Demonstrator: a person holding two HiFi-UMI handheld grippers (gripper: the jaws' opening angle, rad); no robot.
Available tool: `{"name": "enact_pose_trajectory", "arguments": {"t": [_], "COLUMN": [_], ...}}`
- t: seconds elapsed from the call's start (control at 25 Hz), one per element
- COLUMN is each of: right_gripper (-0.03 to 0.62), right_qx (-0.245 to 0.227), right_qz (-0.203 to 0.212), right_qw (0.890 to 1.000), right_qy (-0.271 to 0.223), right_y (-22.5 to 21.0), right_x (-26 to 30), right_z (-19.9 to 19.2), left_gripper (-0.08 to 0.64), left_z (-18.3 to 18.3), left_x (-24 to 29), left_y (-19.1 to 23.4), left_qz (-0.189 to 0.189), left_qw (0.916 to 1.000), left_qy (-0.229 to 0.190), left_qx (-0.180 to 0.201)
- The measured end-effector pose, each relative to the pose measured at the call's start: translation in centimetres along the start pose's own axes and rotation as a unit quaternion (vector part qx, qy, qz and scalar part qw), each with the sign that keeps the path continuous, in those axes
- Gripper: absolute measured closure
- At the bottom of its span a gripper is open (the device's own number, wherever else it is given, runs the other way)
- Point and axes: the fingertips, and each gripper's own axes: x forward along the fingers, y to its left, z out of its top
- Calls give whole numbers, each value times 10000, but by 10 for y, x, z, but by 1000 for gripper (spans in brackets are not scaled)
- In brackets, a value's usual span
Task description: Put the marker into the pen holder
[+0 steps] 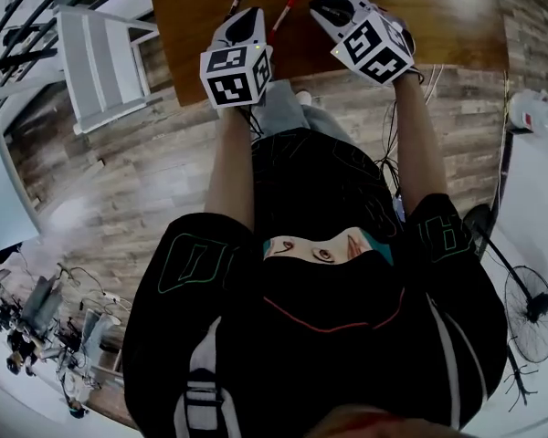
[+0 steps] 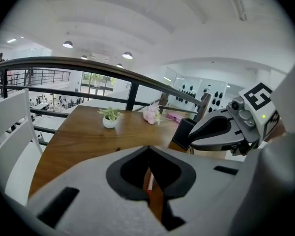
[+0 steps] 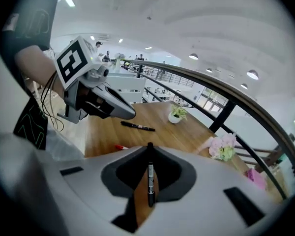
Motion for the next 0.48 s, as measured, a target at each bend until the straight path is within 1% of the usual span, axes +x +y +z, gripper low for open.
{"name": "enact_pose_trajectory", "arguments": {"t": [0.08, 0.2, 0.4, 0.48], "right_gripper": [550, 549, 549, 549], "right_qx": [348, 815, 1161, 1342], "right_qz": [-133, -344, -672, -849], "right_qw": [9992, 9950, 9883, 9833], "right_qy": [-174, -464, -723, -886], "right_y": [-8, -19, -39, -51], "right_x": [-6, -17, -39, -50], "right_z": [-1, 2, 4, 3], "left_gripper": [551, 551, 551, 551], "left_z": [7, 19, 41, 50], "left_x": [5, 9, 16, 22], "left_y": [-7, -17, -36, -47], "left_qz": [-77, -199, -363, -433], "left_qw": [10000, 9997, 9989, 9983], "left_qy": [-38, -111, -259, -337], "left_qx": [31, 93, 149, 202]}}
